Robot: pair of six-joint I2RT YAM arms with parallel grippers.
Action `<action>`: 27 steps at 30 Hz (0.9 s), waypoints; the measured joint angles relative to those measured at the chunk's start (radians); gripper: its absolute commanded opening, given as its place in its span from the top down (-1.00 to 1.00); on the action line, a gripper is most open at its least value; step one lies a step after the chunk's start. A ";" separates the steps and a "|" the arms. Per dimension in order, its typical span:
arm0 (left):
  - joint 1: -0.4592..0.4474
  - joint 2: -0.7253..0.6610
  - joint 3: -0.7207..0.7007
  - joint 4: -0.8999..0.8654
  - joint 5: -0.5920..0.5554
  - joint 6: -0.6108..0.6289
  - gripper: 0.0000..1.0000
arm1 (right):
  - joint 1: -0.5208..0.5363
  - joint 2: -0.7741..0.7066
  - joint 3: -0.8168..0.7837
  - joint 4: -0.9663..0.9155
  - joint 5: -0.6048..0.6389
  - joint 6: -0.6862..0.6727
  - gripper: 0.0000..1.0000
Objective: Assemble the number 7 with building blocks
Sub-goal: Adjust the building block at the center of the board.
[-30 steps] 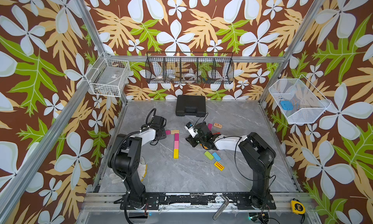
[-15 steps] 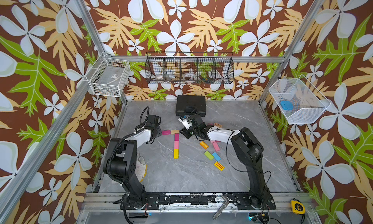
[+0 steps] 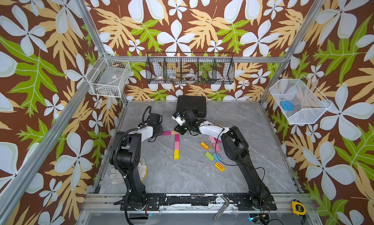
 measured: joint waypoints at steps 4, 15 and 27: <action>0.000 0.014 0.007 0.006 0.013 0.003 0.22 | 0.000 -0.001 0.006 -0.003 -0.006 0.000 0.46; 0.000 0.040 0.036 0.014 0.026 0.021 0.22 | -0.014 -0.085 -0.090 0.034 0.002 0.004 0.46; 0.001 0.047 0.040 0.024 0.050 0.026 0.22 | -0.053 -0.179 -0.274 0.106 0.031 0.030 0.46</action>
